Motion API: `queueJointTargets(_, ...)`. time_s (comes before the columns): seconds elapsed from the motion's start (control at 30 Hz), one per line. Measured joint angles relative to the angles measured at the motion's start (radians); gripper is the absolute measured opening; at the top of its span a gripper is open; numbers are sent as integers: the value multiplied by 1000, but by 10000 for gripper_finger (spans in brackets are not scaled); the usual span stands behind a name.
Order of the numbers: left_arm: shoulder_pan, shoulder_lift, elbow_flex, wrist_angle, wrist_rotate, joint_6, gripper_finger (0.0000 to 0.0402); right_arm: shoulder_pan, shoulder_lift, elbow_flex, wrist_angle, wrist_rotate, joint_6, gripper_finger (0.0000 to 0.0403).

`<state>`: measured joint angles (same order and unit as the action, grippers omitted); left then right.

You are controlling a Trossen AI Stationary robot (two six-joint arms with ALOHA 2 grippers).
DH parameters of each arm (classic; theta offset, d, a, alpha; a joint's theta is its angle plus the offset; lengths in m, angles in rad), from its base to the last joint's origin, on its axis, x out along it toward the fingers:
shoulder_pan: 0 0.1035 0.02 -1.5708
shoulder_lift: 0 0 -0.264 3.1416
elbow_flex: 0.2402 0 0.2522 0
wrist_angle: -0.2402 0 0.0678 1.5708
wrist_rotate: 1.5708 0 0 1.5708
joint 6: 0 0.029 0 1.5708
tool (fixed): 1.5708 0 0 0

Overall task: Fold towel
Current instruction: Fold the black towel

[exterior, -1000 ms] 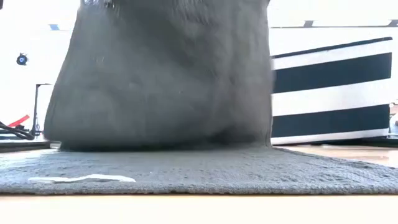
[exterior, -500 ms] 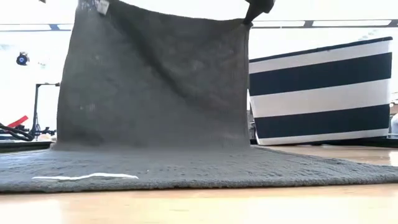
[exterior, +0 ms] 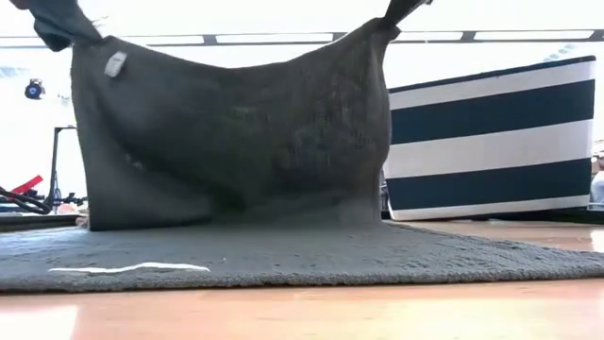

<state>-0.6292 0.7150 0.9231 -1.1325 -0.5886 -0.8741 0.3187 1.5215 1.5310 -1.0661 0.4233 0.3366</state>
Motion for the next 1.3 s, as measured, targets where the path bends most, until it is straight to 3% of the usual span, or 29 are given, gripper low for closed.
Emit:
queueJointTargets(0.2,1,-10,68,-8,-33,10,18,71,13,-58,-1,-35,146,2)
queueJointTargets(0.4,1,-18,181,-175,-17,18,13,122,42,-120,34,-65,200,2)
queueJointTargets(0.6,1,-19,138,-159,170,8,21,153,111,-156,101,-134,251,2)
queueJointTargets(0.8,1,30,-11,21,397,51,28,172,144,-150,98,-111,254,2)
queueJointTargets(0.9,1,64,-85,142,470,86,20,170,134,-149,53,-16,251,2)
queueJointTargets(1.03,1,103,-143,226,509,112,16,159,103,-105,-65,189,218,2)
queueJointTargets(1.3,2,89,-96,166,413,103,18,137,79,-9,-162,481,8,2)
